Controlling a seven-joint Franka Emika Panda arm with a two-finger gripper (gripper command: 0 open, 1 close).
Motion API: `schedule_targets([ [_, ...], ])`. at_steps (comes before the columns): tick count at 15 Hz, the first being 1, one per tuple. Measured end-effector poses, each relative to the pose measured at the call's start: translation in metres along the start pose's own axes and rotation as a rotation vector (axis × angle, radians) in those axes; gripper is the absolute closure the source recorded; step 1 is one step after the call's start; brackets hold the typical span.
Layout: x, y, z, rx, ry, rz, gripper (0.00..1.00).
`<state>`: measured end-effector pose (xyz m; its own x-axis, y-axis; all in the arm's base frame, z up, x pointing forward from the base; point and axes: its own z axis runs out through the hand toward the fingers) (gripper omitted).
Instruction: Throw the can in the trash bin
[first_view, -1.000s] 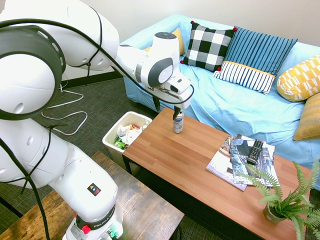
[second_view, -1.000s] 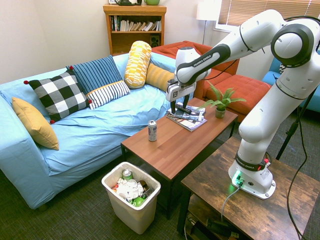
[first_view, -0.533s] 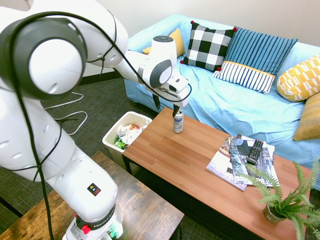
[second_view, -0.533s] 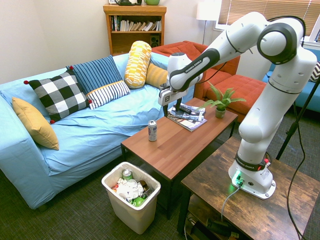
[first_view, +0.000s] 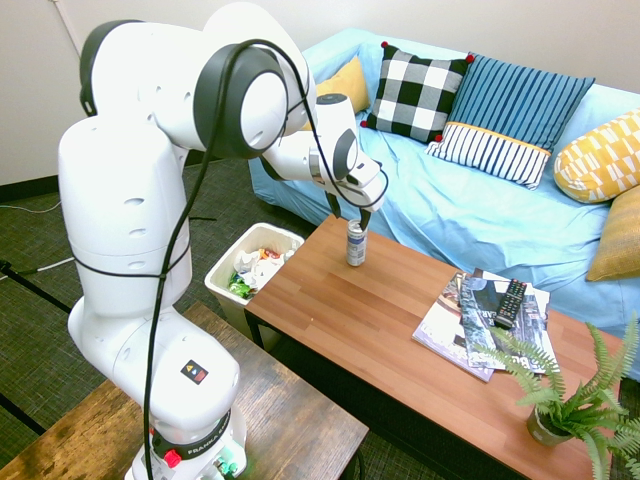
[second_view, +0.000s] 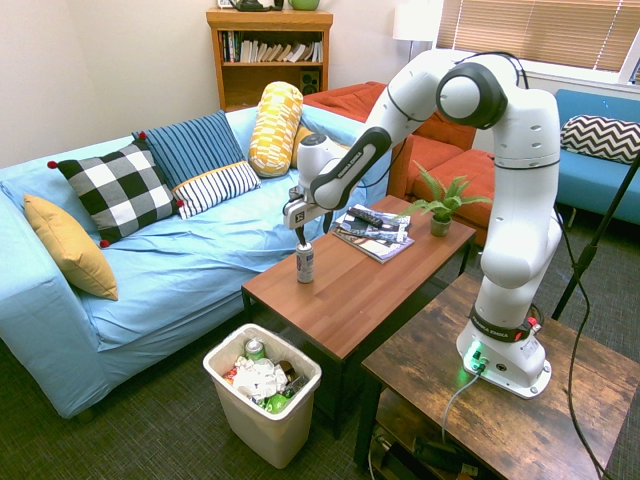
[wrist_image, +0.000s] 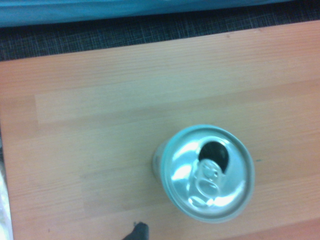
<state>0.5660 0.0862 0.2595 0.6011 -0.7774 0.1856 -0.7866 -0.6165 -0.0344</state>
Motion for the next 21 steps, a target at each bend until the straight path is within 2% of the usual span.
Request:
schedule_targets([
  [3, 0.005, -0.012, 0.027, -0.027, 0.005, 0.022, 0.0],
  [8, 0.01, -0.008, 0.069, -0.073, -0.023, 0.063, 0.0],
  [13, 0.02, -0.013, 0.085, -0.069, -0.056, 0.069, 0.0],
  [14, 0.022, -0.015, 0.086, -0.065, -0.061, 0.069, 1.0],
  [21, 0.023, -0.023, 0.09, -0.052, -0.074, 0.06, 1.0],
])
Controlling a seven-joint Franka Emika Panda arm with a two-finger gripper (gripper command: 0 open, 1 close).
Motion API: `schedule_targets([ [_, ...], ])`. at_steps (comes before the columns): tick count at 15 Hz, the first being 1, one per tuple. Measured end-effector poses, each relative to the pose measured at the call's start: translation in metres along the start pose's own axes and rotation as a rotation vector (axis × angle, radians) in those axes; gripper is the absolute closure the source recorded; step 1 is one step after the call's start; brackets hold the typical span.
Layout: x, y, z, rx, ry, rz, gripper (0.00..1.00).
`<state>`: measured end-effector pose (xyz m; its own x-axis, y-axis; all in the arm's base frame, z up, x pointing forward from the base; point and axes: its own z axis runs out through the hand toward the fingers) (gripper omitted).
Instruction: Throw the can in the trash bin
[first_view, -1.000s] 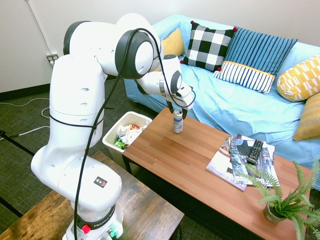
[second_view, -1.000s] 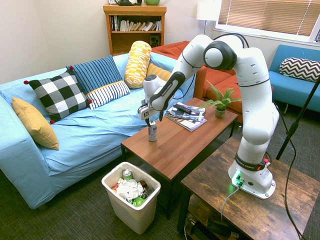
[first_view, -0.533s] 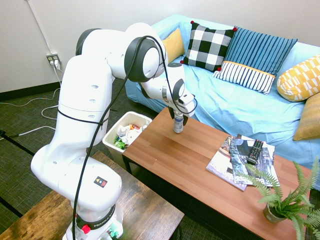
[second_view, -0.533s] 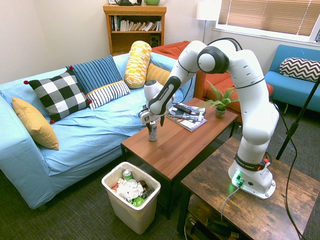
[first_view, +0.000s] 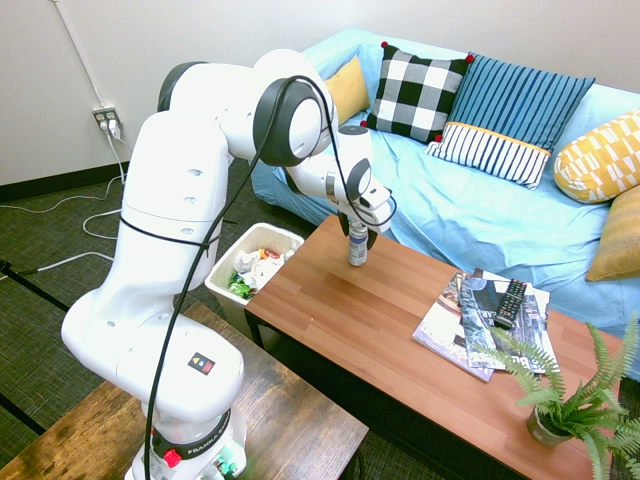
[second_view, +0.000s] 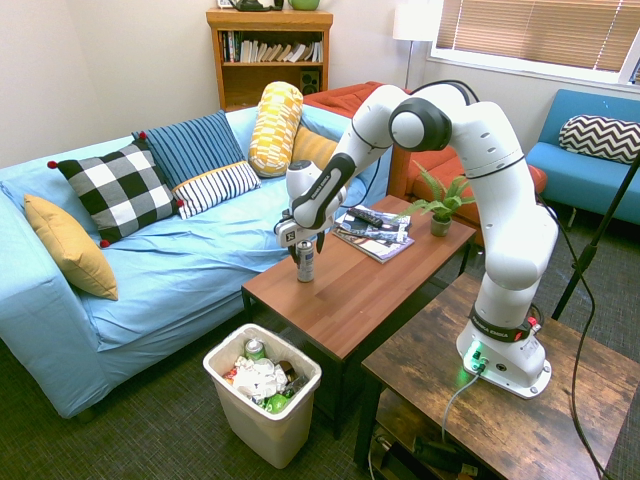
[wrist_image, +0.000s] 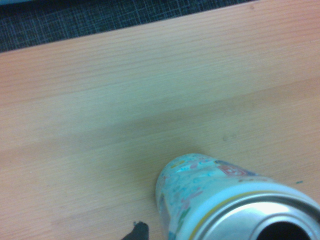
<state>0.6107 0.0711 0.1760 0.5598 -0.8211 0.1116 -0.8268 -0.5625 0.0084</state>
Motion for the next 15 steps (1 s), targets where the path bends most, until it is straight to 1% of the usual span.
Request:
schedule_targets([
  [8, 0.004, -0.003, -0.003, 0.005, 0.003, 0.003, 1.0],
  [10, -0.009, -0.01, -0.013, 0.016, 0.005, -0.019, 1.0],
  [12, -0.051, -0.022, -0.038, 0.035, 0.008, -0.081, 1.0],
  [15, -0.168, -0.033, -0.068, 0.052, 0.016, -0.215, 1.0],
])
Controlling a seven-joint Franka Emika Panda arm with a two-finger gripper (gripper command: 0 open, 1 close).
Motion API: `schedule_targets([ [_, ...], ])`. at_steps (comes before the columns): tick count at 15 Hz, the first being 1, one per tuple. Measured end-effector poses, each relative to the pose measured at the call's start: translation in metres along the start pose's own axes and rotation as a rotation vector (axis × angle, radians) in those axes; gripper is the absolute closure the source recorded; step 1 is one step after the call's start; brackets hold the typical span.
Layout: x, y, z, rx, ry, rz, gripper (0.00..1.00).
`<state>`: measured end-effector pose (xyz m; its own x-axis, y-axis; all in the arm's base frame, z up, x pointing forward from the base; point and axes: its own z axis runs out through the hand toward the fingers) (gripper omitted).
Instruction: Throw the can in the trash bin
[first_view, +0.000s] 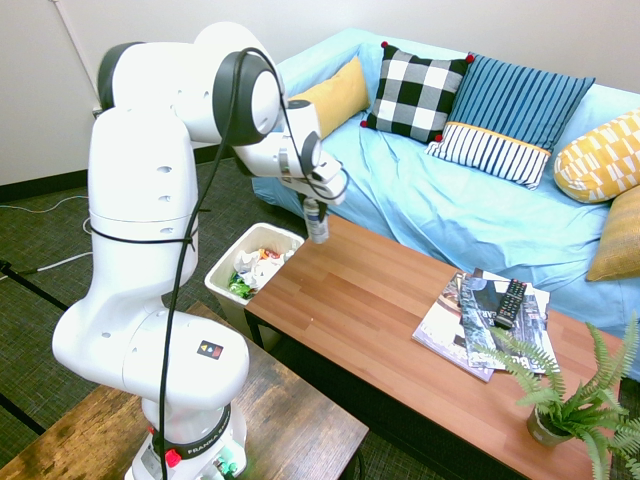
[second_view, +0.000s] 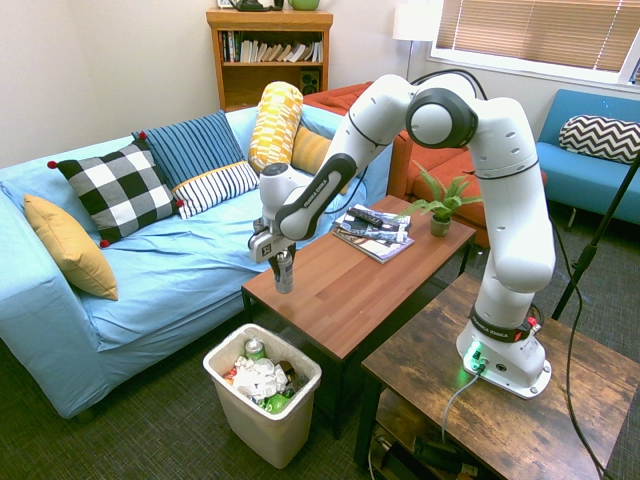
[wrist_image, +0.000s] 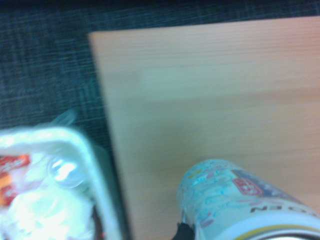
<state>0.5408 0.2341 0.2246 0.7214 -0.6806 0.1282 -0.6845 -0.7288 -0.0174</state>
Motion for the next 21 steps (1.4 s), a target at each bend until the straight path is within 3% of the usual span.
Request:
schedule_targets([
  [4, -0.138, -0.021, 0.014, -0.032, 0.034, -0.138, 1.0],
  [7, -0.177, -0.021, 0.053, -0.073, 0.051, -0.181, 1.0],
  [8, -0.18, -0.022, 0.065, -0.082, 0.056, -0.186, 0.0],
  [15, -0.169, -0.031, 0.106, -0.116, 0.087, -0.186, 0.0],
  [21, -0.17, -0.047, 0.097, -0.085, 0.113, -0.194, 0.0],
])
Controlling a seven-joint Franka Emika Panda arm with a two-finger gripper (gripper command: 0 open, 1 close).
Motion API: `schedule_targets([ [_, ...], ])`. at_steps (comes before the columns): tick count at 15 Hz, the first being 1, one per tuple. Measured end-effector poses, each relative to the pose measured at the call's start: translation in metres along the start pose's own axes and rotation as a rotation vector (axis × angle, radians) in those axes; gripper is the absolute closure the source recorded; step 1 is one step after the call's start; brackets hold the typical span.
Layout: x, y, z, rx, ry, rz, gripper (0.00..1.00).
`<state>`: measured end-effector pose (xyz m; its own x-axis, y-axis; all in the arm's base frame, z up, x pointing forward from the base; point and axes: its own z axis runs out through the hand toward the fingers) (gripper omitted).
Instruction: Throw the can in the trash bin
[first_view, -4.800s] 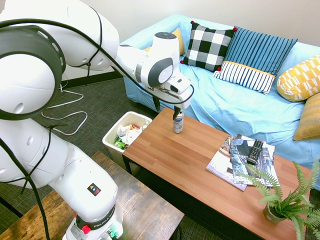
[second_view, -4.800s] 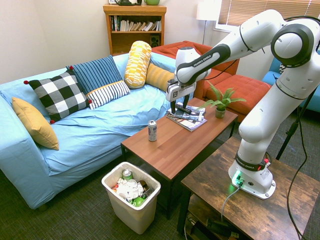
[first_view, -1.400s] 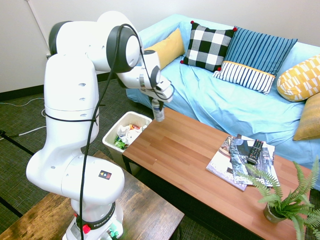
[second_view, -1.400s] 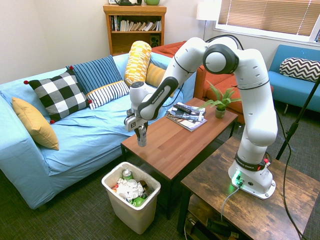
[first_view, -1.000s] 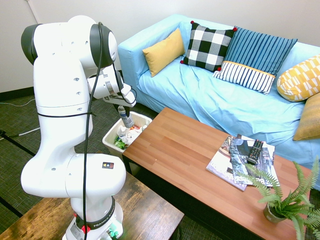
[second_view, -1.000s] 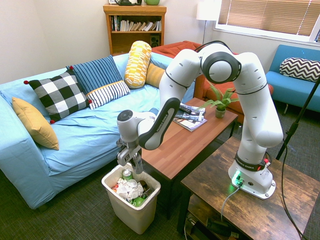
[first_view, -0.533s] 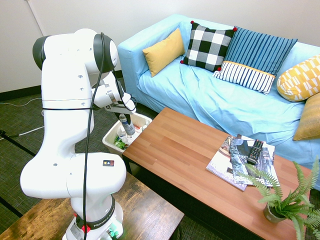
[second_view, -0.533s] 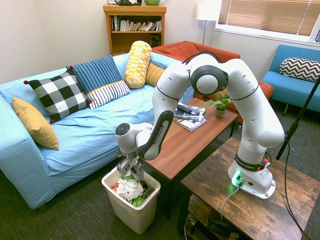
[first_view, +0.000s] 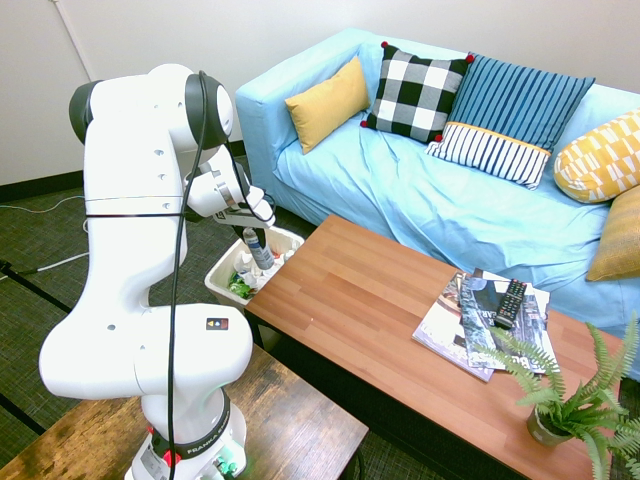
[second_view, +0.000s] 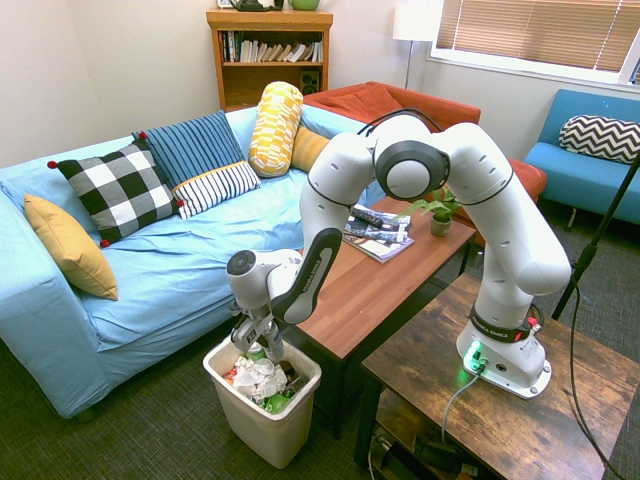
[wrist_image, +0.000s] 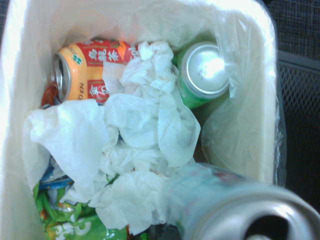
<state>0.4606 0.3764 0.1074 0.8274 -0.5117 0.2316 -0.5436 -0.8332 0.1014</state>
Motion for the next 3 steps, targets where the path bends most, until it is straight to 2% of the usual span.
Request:
schedule_targets([
  [3, 0.0023, -0.0065, -0.0141, 0.015, 0.032, 0.012, 0.0],
])
